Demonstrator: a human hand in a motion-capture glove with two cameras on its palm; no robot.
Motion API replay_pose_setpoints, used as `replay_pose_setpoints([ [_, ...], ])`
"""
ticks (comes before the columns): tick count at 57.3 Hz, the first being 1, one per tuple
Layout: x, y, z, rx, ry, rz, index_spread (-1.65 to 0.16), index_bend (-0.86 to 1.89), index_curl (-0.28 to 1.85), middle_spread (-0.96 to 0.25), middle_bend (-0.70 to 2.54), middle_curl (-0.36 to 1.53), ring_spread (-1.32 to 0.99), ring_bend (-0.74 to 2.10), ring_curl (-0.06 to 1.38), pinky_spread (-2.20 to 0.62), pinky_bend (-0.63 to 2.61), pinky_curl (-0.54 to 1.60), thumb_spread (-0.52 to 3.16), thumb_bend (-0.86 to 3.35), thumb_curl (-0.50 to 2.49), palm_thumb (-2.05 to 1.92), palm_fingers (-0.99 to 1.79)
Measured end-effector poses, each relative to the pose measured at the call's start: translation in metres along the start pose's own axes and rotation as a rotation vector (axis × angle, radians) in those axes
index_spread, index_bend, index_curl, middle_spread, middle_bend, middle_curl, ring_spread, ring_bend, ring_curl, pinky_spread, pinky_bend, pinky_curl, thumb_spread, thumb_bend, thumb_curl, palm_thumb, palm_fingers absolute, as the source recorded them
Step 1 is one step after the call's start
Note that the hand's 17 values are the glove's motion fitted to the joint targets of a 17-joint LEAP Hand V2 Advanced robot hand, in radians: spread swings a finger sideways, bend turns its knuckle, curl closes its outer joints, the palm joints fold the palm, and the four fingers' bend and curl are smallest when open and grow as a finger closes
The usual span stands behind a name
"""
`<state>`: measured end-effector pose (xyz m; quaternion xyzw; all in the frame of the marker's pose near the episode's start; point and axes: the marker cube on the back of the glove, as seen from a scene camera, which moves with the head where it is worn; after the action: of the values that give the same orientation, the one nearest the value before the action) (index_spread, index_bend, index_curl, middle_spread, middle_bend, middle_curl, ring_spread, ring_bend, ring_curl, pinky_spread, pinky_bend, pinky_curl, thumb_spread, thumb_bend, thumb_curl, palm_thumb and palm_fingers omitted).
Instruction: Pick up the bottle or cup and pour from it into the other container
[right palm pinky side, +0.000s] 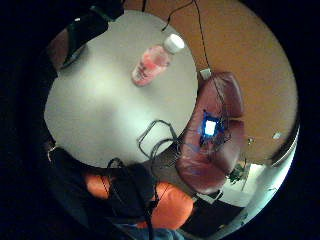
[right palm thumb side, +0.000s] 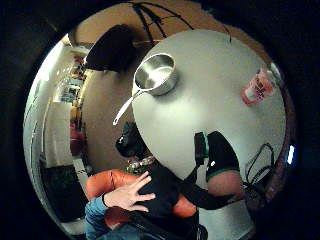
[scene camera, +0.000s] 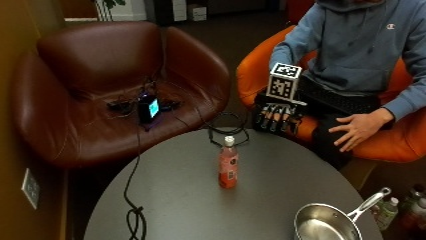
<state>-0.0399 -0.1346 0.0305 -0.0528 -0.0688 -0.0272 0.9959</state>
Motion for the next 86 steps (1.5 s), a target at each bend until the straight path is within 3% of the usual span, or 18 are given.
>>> replay_pose_setpoints([
  [25, 0.144, 0.034, 0.010, -0.013, -0.037, 0.126, -0.33, 0.19, 0.30, -0.10, 0.16, 0.27, -0.07, 0.30, 0.28, 0.22, 0.51, 0.34, 0.99, -0.04, 0.44, 0.72, 0.28],
  [48, 0.236, 0.017, 0.057, 0.003, -0.444, 0.117, -0.34, 0.12, 0.22, -0.09, 0.18, 0.27, -0.06, 0.37, 0.30, 0.24, 0.61, 0.36, 0.95, -0.05, 0.37, 0.55, 0.10],
  [59, 0.245, -0.008, 0.089, -0.081, -0.731, 0.112, -0.34, 0.12, 0.21, -0.10, 0.17, 0.27, -0.08, 0.39, 0.31, 0.25, 0.64, 0.37, 0.92, -0.04, 0.35, 0.54, 0.06],
  [73, 0.231, -0.045, 0.116, -0.147, -0.873, 0.104, -0.38, 0.12, 0.20, -0.17, 0.18, 0.28, -0.10, 0.42, 0.31, 0.23, 0.68, 0.37, 0.88, -0.04, 0.34, 0.50, 0.03],
  [86, 0.207, -0.070, 0.129, -0.323, -0.954, -0.008, -0.40, 0.13, 0.19, -0.20, 0.18, 0.28, -0.11, 0.42, 0.31, 0.23, 0.67, 0.36, 0.84, -0.04, 0.33, 0.49, 0.00],
])
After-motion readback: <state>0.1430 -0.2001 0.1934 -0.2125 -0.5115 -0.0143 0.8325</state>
